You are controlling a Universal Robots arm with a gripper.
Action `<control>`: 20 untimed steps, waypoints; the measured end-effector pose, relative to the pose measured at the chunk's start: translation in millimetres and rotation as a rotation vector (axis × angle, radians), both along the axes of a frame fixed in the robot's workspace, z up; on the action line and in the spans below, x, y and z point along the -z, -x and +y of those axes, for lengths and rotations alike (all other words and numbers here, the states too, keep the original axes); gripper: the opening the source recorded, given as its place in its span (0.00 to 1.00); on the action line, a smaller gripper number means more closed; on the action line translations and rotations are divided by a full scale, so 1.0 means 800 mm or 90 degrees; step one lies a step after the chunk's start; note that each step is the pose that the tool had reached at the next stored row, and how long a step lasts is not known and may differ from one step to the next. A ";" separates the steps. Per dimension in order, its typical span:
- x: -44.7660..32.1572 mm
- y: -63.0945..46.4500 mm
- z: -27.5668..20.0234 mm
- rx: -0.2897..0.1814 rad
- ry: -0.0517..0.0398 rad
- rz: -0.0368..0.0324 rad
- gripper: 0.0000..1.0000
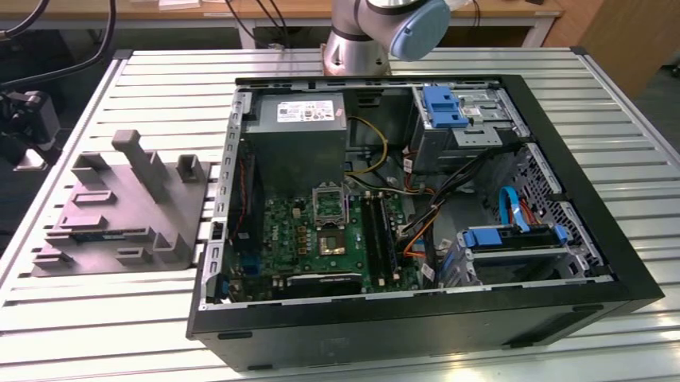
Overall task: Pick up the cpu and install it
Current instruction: 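Pick up the cpu and move it towards the insertion slot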
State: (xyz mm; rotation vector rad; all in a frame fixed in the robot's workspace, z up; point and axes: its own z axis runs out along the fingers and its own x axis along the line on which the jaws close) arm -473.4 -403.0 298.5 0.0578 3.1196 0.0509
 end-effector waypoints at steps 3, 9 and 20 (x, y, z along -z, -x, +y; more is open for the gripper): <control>-0.0023 0.000 0.0000 0.000 0.0000 0.0000 0.47; -0.0056 0.000 0.0000 0.000 0.0000 -0.0001 0.47; -0.0141 0.000 0.0000 0.000 -0.0002 -0.0003 0.47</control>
